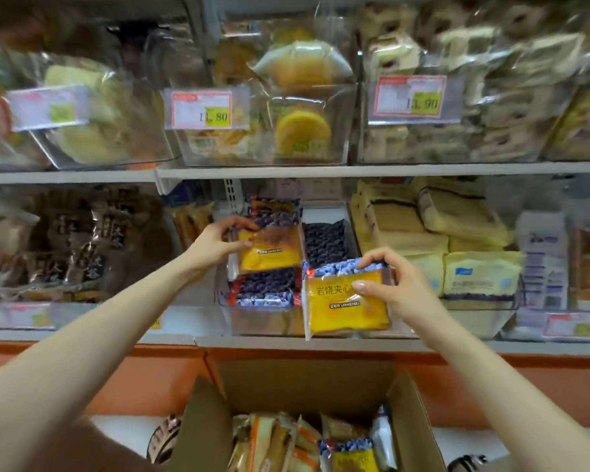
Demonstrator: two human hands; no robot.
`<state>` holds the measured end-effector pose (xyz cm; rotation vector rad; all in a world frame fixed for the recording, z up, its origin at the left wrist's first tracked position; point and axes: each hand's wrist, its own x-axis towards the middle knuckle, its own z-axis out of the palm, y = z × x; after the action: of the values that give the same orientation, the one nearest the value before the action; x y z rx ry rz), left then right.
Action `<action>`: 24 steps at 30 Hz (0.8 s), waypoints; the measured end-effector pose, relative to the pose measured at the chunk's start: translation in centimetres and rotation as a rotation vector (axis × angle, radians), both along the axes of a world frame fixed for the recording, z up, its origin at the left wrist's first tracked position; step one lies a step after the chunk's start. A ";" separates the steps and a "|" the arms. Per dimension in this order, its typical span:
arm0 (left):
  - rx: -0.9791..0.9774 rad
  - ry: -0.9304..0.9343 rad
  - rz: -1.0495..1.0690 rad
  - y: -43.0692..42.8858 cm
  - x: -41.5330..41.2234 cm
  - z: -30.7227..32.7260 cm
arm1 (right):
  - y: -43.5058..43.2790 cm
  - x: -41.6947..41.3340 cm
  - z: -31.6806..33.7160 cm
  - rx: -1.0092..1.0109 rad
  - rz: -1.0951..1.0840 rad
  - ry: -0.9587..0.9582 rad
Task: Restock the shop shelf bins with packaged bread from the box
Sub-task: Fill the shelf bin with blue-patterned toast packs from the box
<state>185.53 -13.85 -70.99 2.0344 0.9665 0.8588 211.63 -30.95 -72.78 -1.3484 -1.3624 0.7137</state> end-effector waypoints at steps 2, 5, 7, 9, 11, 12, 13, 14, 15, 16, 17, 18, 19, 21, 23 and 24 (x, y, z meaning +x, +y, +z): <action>0.020 0.014 0.015 2.7 1.3 -0.2 | 0.7 -0.3 -0.4 -0.006 -0.018 0.037; 0.042 0.072 0.031 5.8 2.7 -0.7 | 1.8 -0.5 -0.6 -0.040 -0.013 0.127; 0.049 0.155 0.031 7.5 3.0 -1.3 | 2.6 -0.8 -0.7 -0.073 0.019 0.205; 0.081 0.260 0.056 8.8 2.8 -1.6 | 3.4 -1.0 -0.8 -0.092 0.038 0.208; 0.139 0.421 0.110 9.7 2.5 -2.2 | 4.2 -1.4 -1.0 -0.110 0.051 0.212; 0.166 0.502 0.140 10.1 2.3 -2.5 | 4.6 -1.7 -1.1 -0.116 0.056 0.224; 0.165 0.551 0.173 9.9 2.3 -2.7 | 4.9 -2.0 -1.1 -0.114 0.057 0.227; 0.165 0.561 0.196 9.9 2.3 -3.0 | 5.4 -2.3 -1.1 -0.110 0.057 0.223; 0.162 0.544 0.220 9.7 2.3 -3.1 | 5.7 -2.6 -1.1 -0.111 0.063 0.227; 0.177 0.513 0.232 9.5 2.2 -3.3 | 6.1 -2.9 -1.0 -0.118 0.072 0.239; 0.195 0.473 0.248 9.1 2.2 -3.2 | 6.5 -3.2 -0.9 -0.126 0.084 0.252; 0.214 0.424 0.260 8.7 2.0 -3.2 | 7.0 -3.6 -1.0 -0.131 0.093 0.249; 0.219 0.373 0.278 8.0 1.7 -3.1 | 7.5 -4.0 -1.1 -0.134 0.088 0.228; 0.251 0.263 0.311 6.7 0.9 -3.6 | 8.7 -4.8 -1.5 -0.133 0.059 0.190; 0.275 0.164 0.325 5.3 -0.1 -4.2 | 9.9 -5.8 -2.1 -0.112 0.012 0.181; 0.288 0.151 0.323 4.6 -0.4 -4.5 | 10.5 -6.3 -2.4 -0.093 -0.014 0.172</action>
<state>185.17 -9.27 -75.49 2.2460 1.3471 1.0762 205.35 -20.45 -75.21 -1.3353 -1.1950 0.8723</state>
